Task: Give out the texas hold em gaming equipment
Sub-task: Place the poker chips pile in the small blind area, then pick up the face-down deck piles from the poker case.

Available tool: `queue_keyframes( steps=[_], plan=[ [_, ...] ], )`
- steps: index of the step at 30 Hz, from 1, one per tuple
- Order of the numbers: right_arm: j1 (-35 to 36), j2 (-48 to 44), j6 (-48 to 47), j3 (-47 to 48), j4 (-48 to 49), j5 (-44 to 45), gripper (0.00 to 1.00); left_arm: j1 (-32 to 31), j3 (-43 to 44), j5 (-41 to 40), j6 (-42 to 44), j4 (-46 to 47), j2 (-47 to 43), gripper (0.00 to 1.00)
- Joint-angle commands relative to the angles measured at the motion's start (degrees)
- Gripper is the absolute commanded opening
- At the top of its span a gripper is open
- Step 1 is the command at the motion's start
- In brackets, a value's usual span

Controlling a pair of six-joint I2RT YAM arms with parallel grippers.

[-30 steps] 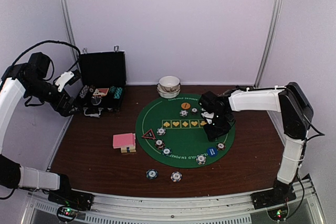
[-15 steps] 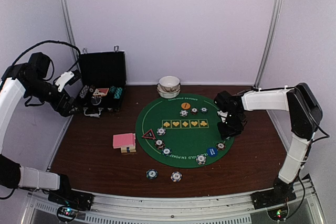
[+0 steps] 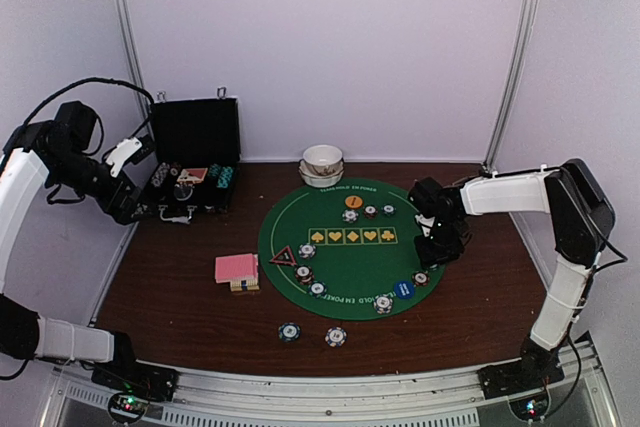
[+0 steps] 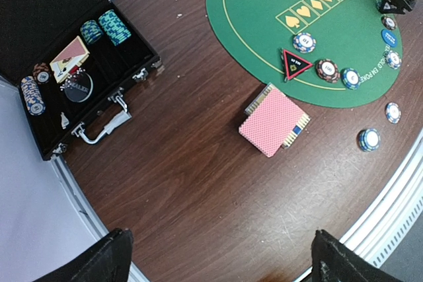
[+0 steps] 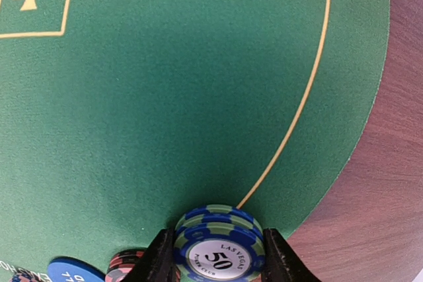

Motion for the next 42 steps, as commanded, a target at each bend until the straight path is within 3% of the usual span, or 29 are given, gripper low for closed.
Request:
queue_keyframes(
  steps=[1, 5, 15, 20, 25, 32, 42],
  plan=[
    [-0.41, -1.77, 1.01, 0.16, -1.59, 1.3, 0.47, 0.39, -1.01, 2.87, 1.61, 0.11, -0.35, 0.98],
    [-0.39, -3.91, 1.22, 2.74, -3.8, 2.67, 0.66, 0.38, -1.99, 3.96, 2.68, 0.2, 0.15, 0.98],
    [4.09, -8.98, 1.51, 12.28, -8.52, 3.24, 0.87, -1.26, -2.14, 3.31, 3.41, 1.13, 4.01, 0.97],
    [10.14, -7.62, 2.98, 19.45, -9.45, 2.8, 0.99, -7.78, -4.9, 0.44, 3.37, 5.23, 5.67, 0.98],
    [14.91, -5.17, 5.93, 24.72, -8.42, -0.62, 1.0, -13.96, -9.59, -4.27, 5.1, 8.55, 8.11, 0.98],
    [15.94, -6.47, 10.67, 20.39, -0.42, -9.2, 0.99, -18.27, -12.81, -5.02, 9.3, 12.73, 13.58, 0.98],
    [16.07, -9.27, 12.86, 17.12, -1.48, -8.55, 1.0, -22.66, -15.31, -5.24, 17.29, 19.49, 21.68, 0.98]
  ],
)
